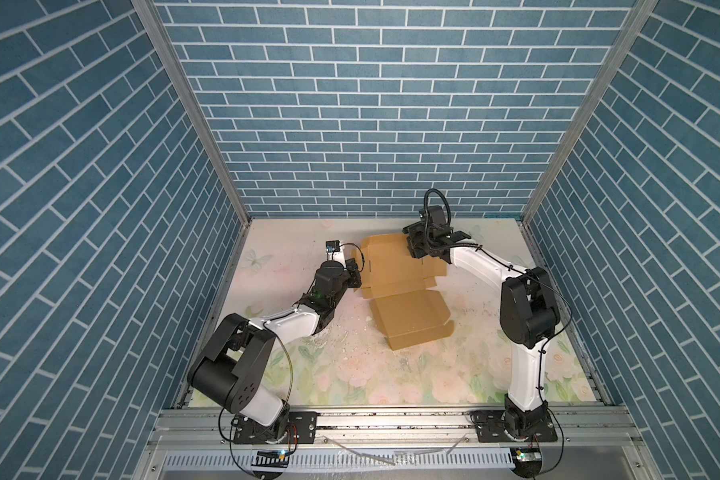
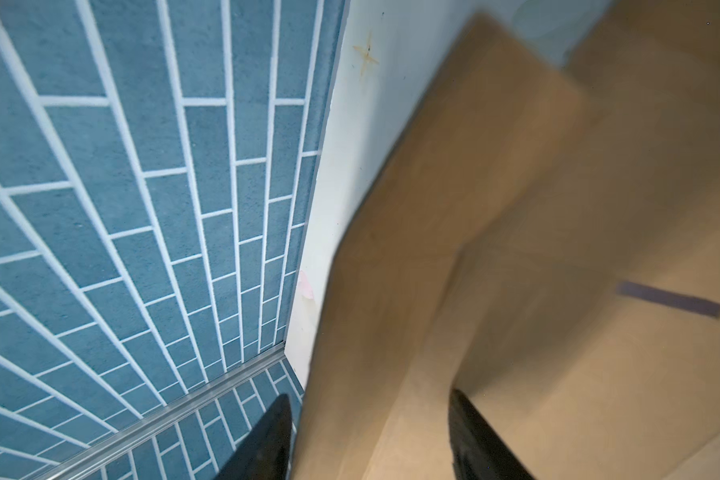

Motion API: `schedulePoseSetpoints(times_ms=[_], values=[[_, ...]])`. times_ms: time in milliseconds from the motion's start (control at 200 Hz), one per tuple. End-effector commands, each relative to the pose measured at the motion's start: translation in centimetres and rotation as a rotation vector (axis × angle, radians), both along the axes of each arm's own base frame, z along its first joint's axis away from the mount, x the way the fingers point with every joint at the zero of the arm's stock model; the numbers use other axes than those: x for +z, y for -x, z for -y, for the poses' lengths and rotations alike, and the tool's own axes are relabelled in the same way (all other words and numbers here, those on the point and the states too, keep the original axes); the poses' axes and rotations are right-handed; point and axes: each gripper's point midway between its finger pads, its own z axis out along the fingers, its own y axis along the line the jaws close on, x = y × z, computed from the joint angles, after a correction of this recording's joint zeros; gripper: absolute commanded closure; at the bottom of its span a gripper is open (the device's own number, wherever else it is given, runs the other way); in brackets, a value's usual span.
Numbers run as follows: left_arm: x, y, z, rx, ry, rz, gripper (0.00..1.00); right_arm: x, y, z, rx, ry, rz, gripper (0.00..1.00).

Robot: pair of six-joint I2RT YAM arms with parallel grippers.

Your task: Fold the paper box

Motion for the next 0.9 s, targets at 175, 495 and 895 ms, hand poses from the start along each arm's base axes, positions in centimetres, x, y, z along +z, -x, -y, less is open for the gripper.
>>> schedulePoseSetpoints(times_ms=[175,495,895], values=[[1.3,0.1,-0.2,0.016,0.000,0.047,0.99,0.9,-0.8,-1.0,-0.013,-0.066,0.016,0.60],[1.4,0.4,0.4,0.005,0.001,0.048,0.99,0.6,-1.1,-1.4,-0.022,-0.103,0.039,0.75],[0.6,0.5,0.7,-0.003,-0.012,0.022,0.95,0.3,-1.2,-1.8,-0.006,-0.140,0.072,0.95]])
